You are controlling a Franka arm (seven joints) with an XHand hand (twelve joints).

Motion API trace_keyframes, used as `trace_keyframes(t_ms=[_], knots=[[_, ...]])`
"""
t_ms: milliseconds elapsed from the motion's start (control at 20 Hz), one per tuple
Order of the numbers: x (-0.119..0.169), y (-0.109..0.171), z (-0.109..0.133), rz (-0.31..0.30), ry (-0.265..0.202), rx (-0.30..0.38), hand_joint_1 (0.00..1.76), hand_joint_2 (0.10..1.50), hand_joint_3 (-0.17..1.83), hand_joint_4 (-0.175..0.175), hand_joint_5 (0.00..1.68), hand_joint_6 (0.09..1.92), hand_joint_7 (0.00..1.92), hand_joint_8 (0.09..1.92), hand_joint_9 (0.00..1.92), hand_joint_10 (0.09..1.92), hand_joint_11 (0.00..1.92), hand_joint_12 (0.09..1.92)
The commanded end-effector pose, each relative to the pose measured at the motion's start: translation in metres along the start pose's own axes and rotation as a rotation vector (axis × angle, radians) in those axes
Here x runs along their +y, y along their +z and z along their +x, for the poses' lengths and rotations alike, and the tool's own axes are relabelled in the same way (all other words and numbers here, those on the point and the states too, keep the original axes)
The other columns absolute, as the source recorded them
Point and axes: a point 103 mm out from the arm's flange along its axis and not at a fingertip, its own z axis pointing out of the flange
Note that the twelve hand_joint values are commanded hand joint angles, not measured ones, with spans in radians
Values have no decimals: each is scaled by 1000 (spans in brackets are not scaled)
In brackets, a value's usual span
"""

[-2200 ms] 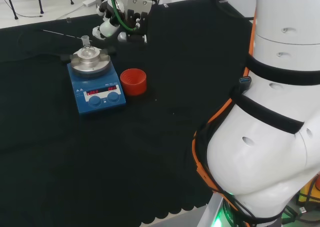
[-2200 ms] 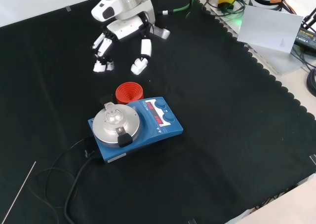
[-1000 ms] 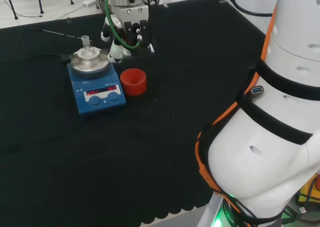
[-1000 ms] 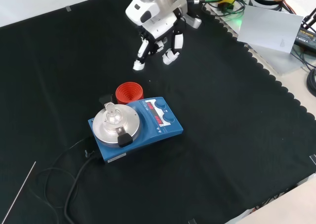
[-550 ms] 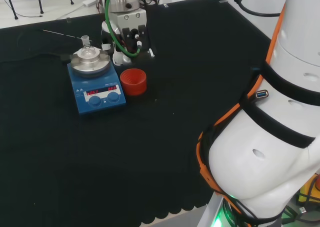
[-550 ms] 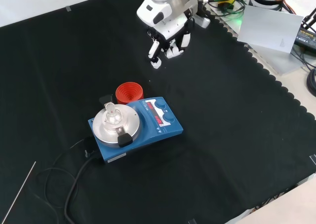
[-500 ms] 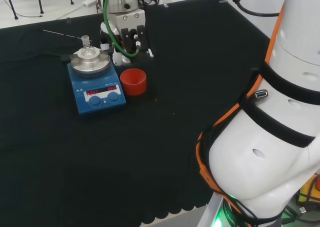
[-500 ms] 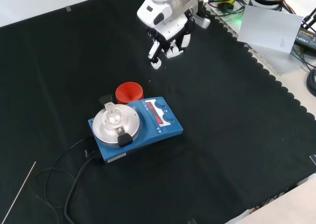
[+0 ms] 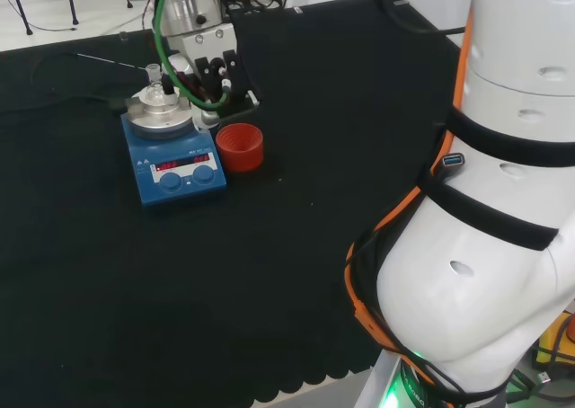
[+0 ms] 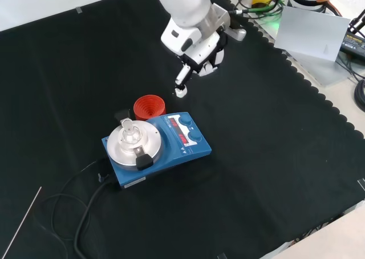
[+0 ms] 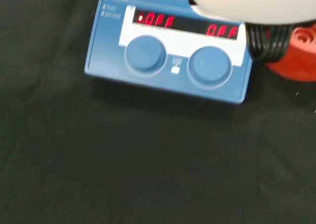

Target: Turn on the heater.

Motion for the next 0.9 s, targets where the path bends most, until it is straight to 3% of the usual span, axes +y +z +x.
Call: trace_keyframes(t_ms=[50,550,900], knots=[[-6,8,16,58,-24,-37,1632,456,1319,-48,340,740,1781,1920,1920,1613,1920,1633],[-17,20,23,100,-27,-61,1635,447,1337,-38,349,637,1782,1920,1920,1620,1920,1643],[-15,31,24,122,-31,-87,1636,438,1349,-27,303,298,1782,1920,1920,1622,1920,1644]])
